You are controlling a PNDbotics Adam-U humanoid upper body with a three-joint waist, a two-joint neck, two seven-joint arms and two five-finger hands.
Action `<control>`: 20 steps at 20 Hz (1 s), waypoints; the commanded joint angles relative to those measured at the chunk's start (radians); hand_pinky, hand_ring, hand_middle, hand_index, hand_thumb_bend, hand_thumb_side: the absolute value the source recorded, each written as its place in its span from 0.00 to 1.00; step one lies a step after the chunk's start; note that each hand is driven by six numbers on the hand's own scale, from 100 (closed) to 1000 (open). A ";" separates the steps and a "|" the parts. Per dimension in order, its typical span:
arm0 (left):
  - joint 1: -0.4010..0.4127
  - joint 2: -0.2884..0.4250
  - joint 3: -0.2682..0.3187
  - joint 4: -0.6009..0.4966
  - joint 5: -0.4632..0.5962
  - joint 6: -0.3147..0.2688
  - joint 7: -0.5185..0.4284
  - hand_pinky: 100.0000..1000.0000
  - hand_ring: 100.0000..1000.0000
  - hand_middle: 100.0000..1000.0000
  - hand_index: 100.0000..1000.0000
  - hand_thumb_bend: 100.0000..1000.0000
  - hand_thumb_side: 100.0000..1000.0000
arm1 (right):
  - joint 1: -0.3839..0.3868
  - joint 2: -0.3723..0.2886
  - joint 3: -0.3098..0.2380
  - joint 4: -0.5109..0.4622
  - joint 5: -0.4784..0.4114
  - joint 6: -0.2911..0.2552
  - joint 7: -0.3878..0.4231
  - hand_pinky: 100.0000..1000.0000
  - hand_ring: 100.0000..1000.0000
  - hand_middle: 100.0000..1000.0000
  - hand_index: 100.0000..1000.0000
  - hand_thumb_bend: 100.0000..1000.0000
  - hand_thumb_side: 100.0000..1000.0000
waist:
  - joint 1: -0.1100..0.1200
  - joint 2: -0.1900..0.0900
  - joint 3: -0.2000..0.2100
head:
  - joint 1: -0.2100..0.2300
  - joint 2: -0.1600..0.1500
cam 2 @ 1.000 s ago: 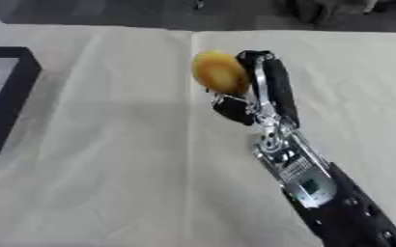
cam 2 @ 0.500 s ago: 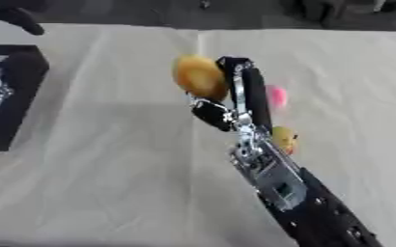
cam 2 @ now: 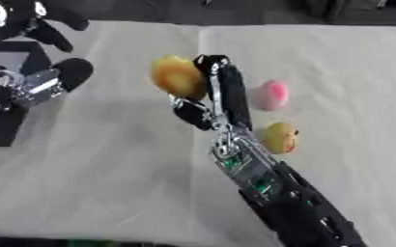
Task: Pick up the objects with one hand, pass them to the other hand, and then place them into the box on the other side of the table.
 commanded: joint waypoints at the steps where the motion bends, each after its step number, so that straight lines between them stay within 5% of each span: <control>1: -0.032 -0.007 -0.011 -0.011 -0.022 0.086 -0.036 0.85 0.72 0.80 0.86 0.28 0.66 | -0.026 0.010 0.009 0.001 0.053 -0.018 0.001 0.55 0.43 0.26 0.26 0.21 0.00 | 0.005 -0.026 0.002 | 0.002 -0.004; 7: -0.063 -0.041 -0.035 -0.011 -0.044 0.195 -0.074 0.85 0.73 0.80 0.86 0.29 0.64 | -0.055 0.034 0.034 0.015 0.134 -0.037 0.012 0.56 0.43 0.26 0.26 0.21 0.00 | 0.007 -0.025 0.002 | 0.006 -0.008; 20: -0.077 -0.058 -0.073 -0.011 -0.203 0.247 -0.165 0.87 0.76 0.82 0.87 0.30 0.58 | -0.082 0.044 0.072 -0.013 0.211 -0.087 0.035 0.56 0.43 0.26 0.26 0.20 0.00 | 0.009 -0.020 0.001 | 0.010 -0.008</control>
